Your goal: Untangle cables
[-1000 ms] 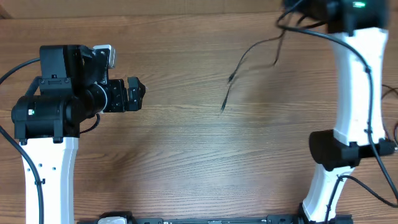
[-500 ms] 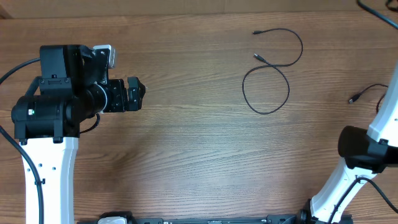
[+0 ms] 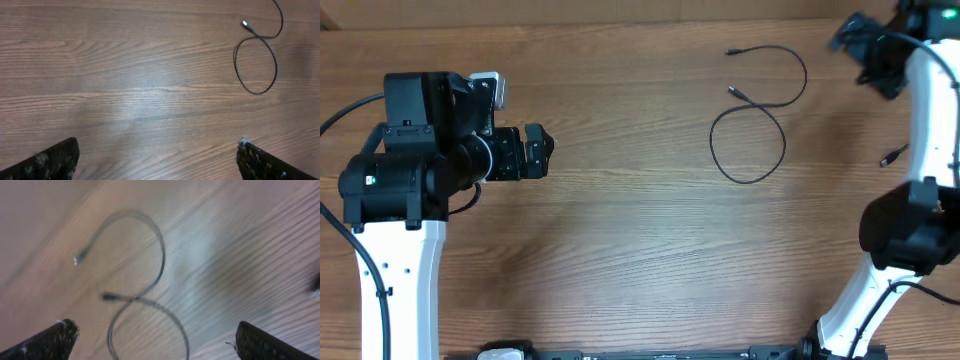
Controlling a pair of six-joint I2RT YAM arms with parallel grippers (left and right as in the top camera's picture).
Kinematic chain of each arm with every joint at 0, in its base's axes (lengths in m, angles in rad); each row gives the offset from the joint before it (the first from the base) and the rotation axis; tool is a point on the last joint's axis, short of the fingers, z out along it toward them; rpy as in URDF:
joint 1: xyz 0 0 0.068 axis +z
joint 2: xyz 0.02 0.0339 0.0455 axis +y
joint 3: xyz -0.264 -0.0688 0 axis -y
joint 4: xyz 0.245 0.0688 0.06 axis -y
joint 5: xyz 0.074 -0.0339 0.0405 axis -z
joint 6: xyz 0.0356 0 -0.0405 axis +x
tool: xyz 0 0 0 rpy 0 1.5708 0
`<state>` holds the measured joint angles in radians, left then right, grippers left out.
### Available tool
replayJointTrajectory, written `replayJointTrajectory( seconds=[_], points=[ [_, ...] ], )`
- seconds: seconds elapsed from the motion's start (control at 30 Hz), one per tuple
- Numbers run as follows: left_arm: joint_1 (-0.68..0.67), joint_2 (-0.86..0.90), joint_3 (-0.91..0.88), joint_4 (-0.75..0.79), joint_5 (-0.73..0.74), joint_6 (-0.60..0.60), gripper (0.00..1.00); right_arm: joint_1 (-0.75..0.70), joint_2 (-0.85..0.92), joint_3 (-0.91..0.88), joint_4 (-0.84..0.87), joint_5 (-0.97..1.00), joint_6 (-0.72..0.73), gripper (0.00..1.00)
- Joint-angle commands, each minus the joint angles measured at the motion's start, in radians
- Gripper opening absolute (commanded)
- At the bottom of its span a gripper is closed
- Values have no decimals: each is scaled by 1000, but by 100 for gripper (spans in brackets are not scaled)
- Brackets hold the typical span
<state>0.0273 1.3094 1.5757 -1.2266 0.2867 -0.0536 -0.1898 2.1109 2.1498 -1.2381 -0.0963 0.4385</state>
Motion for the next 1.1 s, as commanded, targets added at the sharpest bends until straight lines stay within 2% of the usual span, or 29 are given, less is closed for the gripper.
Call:
replayJointTrajectory(
  seconds=[0.0,0.23,0.67,0.9,1.07],
  points=[
    [-3,-2,13,1,-6,-14,100,43,-6,-110,45,-97,-2,100],
    [-3,-2,13,1,-6,-14,100,169,-6,-274,141,-52,-2,100],
    [-3,-2,13,1,-6,-14,100,427,-5,-458,331,99,2,100],
    [-3,-1,13,1,-6,-14,100,459,-5,-507,374,201,-5,100],
    [-3,-1,13,1,-6,-14,100,459,25,-514,365,201,-102,100]
  ],
)
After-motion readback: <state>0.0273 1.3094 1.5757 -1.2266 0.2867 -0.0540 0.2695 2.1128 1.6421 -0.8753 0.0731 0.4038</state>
